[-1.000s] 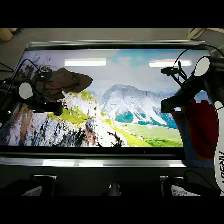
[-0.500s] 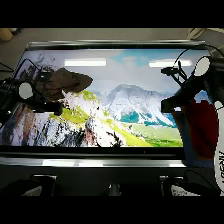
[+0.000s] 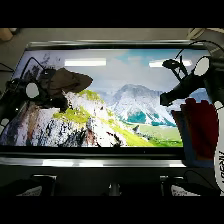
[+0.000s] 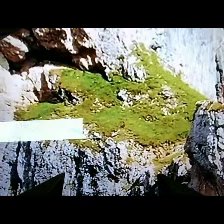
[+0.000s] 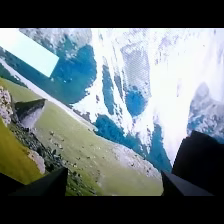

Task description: Fold the shirts.

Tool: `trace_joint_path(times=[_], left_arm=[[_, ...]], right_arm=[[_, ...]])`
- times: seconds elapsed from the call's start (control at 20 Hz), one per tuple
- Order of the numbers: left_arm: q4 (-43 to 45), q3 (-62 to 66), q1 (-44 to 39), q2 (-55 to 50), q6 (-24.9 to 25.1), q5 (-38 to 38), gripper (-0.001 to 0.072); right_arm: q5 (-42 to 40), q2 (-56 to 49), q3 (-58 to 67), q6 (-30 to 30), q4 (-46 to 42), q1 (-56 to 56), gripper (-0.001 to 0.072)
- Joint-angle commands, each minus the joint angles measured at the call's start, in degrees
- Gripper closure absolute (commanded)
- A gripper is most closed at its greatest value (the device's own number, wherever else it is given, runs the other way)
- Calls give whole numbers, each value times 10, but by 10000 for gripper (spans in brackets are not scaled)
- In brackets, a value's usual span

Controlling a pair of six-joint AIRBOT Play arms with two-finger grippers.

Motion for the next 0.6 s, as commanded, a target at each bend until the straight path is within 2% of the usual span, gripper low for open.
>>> trace_joint_path(times=[0.0, 0.1, 0.2, 0.3, 0.4, 0.45, 0.55], left_arm=[[-23, 3, 1, -30, -17, 117, -13], [-23, 60, 22, -72, -21, 214, -11], [-23, 192, 66, -162, -43, 217, -4], [-24, 346, 115, -276, -92, 151, -6], [-54, 468, 157, -379, -135, 51, -13], [-85, 495, 176, -415, -137, 19, -13], [-142, 471, 200, -439, -148, 31, -13]], right_arm=[[-87, 0, 0, -9, -6, 0, 102], [-126, 0, 0, -8, -5, 0, 102], [-154, 0, 0, -8, 3, 0, 101], [-158, 0, 0, -8, 23, 0, 101], [-156, 0, 0, -8, 49, 0, 101], [-156, 0, 0, -8, 60, 0, 101], [-156, 0, 0, -8, 77, 0, 102]])
